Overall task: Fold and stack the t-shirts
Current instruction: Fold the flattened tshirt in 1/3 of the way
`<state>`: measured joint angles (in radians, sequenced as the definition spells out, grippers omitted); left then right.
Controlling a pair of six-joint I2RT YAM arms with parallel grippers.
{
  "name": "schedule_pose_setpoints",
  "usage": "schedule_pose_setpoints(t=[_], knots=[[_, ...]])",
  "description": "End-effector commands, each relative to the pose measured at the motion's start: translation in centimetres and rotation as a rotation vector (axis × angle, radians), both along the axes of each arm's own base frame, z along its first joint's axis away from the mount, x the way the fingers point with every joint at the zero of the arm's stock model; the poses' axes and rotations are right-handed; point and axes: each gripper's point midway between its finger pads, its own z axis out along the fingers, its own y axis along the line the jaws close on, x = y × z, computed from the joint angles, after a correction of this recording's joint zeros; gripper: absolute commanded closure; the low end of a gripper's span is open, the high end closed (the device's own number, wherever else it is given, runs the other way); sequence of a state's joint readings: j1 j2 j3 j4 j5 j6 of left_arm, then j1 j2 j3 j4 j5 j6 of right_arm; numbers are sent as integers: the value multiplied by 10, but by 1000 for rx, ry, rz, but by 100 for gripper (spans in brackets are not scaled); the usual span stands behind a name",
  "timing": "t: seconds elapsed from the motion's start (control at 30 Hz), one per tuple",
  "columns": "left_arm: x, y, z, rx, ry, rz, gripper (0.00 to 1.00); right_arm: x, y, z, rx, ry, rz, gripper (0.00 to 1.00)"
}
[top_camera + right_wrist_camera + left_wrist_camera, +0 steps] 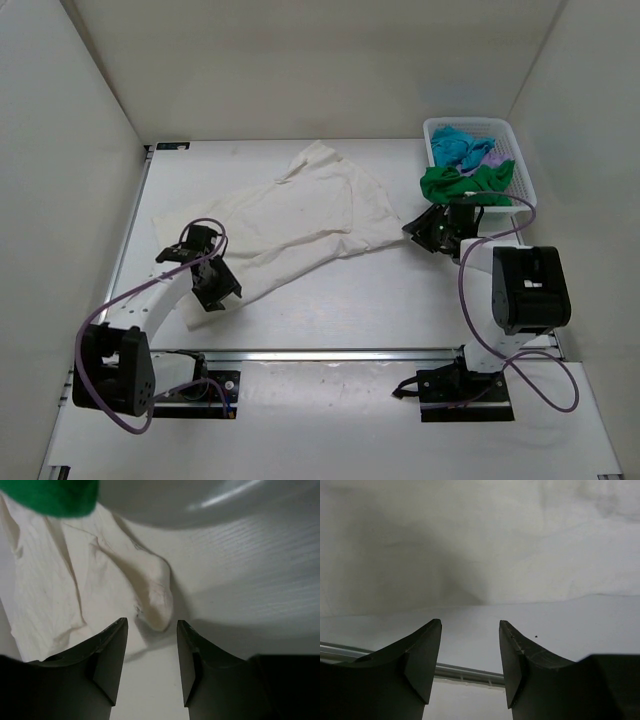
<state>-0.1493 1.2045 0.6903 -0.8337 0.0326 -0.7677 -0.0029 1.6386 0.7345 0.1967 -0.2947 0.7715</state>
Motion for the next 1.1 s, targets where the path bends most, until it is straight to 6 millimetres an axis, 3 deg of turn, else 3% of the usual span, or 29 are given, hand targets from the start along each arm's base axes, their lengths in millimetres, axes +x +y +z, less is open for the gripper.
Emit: schedule_pose_setpoints(t=[0.0,0.07,0.2,0.47,0.57,0.73,0.77,0.83,1.07], knots=[[26,-6,24,6,-120,-11,40,6,3,-12,62,10,-109,58],[26,-9,25,5,-129,-27,40,13,7,-12,96,-4,-139,60],[21,-9,20,1,-129,-24,40,12,13,-13,112,3,-169,79],[21,3,15,74,-121,-44,40,-8,-16,10,50,-58,-216,99],[23,10,13,84,-117,-14,38,-20,-17,11,36,-61,-204,100],[37,4,8,58,-108,-38,35,-32,-51,24,31,-93,-258,99],[35,5,2,54,-83,-44,35,-42,-53,13,23,-55,-255,99],[31,5,-7,66,-51,-68,35,-54,-64,13,9,-57,-270,99],[26,9,-24,111,28,-133,33,-91,-62,-11,-24,57,-257,99]])
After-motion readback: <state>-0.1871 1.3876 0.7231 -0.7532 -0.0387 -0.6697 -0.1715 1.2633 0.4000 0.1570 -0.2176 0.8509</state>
